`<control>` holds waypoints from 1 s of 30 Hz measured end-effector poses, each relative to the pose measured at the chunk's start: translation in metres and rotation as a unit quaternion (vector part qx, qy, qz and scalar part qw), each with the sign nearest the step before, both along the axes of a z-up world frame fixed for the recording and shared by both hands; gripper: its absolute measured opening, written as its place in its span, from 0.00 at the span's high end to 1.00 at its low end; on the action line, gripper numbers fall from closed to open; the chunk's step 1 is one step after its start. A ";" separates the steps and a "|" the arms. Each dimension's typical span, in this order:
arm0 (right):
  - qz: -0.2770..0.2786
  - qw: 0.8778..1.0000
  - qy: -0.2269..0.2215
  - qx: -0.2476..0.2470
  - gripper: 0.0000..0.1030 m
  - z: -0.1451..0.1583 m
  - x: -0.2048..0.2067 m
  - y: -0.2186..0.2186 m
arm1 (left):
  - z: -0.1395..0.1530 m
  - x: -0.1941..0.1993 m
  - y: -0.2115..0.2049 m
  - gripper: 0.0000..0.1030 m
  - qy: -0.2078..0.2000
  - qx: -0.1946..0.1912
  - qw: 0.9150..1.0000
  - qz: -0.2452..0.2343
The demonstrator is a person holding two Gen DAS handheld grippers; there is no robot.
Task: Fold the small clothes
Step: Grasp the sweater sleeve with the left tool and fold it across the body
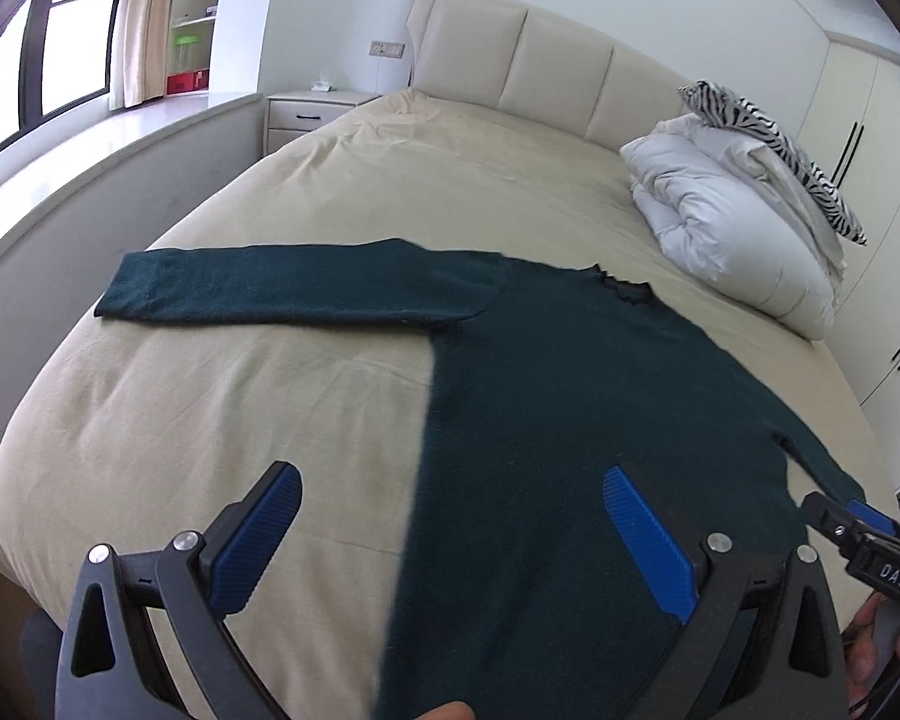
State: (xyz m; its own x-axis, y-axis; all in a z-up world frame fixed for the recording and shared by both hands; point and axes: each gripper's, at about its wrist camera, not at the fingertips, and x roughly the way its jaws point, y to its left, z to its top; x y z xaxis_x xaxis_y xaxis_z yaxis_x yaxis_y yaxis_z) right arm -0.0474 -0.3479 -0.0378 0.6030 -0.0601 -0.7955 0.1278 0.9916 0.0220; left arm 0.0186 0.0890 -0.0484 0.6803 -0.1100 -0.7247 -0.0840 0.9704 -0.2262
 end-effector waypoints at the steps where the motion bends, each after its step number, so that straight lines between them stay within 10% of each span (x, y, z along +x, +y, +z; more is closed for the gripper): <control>1: 0.007 1.000 0.006 0.010 0.00 -0.005 0.004 -0.001 | -0.005 0.005 0.011 0.00 0.011 -0.004 1.000 -0.001; 5: 0.024 0.998 0.036 0.037 0.00 -0.024 0.025 0.000 | -0.018 0.019 0.059 0.00 0.024 -0.028 0.999 0.028; 10: 0.033 0.997 0.046 0.056 0.00 -0.044 0.057 0.005 | -0.022 0.032 0.107 0.00 -0.004 0.059 0.992 0.110; 14: 0.046 0.993 0.065 0.085 0.06 -0.056 0.085 0.011 | -0.031 0.039 0.168 0.00 0.005 -0.048 0.981 0.188; 21: 0.057 0.980 0.056 0.182 0.21 -0.069 0.123 0.012 | -0.062 0.077 0.249 0.08 -0.022 -0.224 0.944 0.241; 25: 0.070 0.976 0.042 0.204 0.23 -0.070 0.139 0.023 | -0.099 0.086 0.273 0.15 -0.006 -0.337 0.899 0.280; 30: 0.084 0.973 0.025 0.212 0.25 -0.072 0.147 0.032 | -0.116 0.089 0.286 0.14 -0.043 -0.385 0.868 0.312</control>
State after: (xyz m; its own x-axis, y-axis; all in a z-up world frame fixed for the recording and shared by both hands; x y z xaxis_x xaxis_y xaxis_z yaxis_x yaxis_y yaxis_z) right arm 0.0999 -0.3155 -0.1100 0.5358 0.3761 -0.7560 -0.0231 0.9015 0.4321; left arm 0.1081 0.3746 -0.1644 0.8290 -0.1300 -0.5440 -0.4898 0.3008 -0.8183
